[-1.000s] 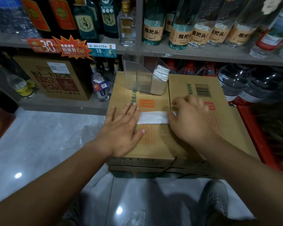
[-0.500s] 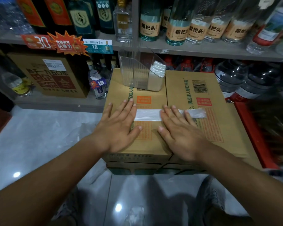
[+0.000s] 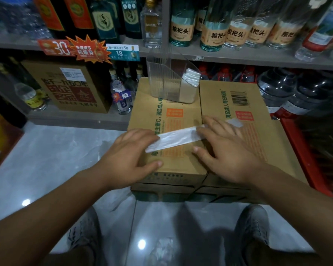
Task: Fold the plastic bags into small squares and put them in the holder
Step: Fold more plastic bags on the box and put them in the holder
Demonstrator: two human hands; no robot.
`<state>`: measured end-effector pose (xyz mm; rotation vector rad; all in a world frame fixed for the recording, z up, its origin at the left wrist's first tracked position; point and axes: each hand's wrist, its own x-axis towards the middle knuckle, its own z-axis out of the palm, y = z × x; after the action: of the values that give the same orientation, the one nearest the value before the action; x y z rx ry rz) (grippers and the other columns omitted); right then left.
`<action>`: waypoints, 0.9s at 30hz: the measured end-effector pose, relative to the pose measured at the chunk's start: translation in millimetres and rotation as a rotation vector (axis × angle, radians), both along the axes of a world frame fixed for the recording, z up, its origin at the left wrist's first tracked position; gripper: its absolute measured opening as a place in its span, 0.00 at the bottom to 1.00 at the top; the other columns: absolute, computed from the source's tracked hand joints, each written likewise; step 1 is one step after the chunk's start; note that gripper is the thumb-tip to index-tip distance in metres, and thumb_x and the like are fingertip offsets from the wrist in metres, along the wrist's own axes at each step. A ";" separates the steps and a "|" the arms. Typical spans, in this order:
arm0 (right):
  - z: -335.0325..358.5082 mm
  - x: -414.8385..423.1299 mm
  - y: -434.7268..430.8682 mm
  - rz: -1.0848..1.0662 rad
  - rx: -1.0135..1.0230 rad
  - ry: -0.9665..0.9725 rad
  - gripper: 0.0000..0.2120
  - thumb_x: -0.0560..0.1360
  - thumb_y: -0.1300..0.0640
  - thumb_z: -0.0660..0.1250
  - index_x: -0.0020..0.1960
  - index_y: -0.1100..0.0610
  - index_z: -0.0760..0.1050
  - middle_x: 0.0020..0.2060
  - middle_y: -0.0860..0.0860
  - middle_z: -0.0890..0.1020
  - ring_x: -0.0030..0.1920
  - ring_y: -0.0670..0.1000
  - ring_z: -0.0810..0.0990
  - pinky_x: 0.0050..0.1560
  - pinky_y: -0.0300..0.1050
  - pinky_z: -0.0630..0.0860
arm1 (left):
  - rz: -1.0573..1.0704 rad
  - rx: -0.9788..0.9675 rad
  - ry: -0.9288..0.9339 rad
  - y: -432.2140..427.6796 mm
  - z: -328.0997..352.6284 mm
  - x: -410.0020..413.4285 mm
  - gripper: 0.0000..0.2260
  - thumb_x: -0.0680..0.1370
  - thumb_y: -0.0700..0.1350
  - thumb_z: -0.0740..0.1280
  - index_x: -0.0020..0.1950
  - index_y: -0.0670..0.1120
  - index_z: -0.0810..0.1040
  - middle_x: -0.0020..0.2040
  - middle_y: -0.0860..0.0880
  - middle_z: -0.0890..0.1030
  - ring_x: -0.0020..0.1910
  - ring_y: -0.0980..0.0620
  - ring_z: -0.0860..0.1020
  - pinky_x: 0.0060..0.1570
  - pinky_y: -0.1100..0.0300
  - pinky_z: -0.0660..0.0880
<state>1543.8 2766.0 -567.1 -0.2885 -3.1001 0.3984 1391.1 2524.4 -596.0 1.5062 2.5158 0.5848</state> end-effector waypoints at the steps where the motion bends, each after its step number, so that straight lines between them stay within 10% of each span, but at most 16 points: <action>1: 0.9 -0.6 -4.9 0.021 0.003 0.038 0.26 0.78 0.36 0.55 0.72 0.48 0.69 0.79 0.49 0.60 0.78 0.50 0.54 0.74 0.50 0.51 | -0.014 -0.002 0.009 -4.9 1.5 3.1 0.31 0.74 0.70 0.62 0.71 0.53 0.73 0.70 0.55 0.72 0.70 0.54 0.67 0.69 0.54 0.64; 10: -3.0 -1.7 -28.4 0.161 -0.034 0.009 0.22 0.76 0.36 0.65 0.65 0.46 0.75 0.69 0.44 0.70 0.71 0.48 0.63 0.68 0.46 0.58 | -0.038 0.114 0.024 -25.1 -3.2 13.3 0.16 0.74 0.61 0.65 0.55 0.57 0.84 0.57 0.57 0.77 0.58 0.56 0.72 0.56 0.53 0.70; 19: -3.1 -6.0 -46.7 0.161 -0.152 0.196 0.09 0.75 0.53 0.73 0.54 0.53 0.80 0.50 0.46 0.78 0.53 0.47 0.73 0.55 0.45 0.74 | 0.047 0.378 -0.400 -6.9 17.8 23.0 0.03 0.79 0.44 0.71 0.47 0.49 0.85 0.54 0.54 0.82 0.58 0.55 0.79 0.58 0.54 0.76; 23: -1.3 -6.2 -46.9 0.033 -0.237 0.203 0.02 0.78 0.55 0.69 0.48 0.50 0.80 0.44 0.42 0.81 0.45 0.42 0.77 0.48 0.44 0.77 | 0.180 0.511 -0.744 7.1 34.5 25.9 0.03 0.80 0.45 0.70 0.49 0.48 0.83 0.51 0.39 0.83 0.48 0.37 0.81 0.49 0.50 0.77; 27: 5.7 -5.0 -49.9 -0.162 -0.603 0.216 0.05 0.78 0.59 0.69 0.45 0.52 0.78 0.38 0.44 0.82 0.39 0.42 0.79 0.40 0.36 0.76 | 0.163 0.506 -0.909 20.5 38.6 24.2 0.18 0.72 0.48 0.79 0.58 0.49 0.77 0.51 0.50 0.85 0.51 0.52 0.83 0.51 0.54 0.77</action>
<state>1538.8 2716.1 -561.4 -0.4536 -2.6460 1.2556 1415.3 2544.9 -557.4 0.8068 1.8229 1.5855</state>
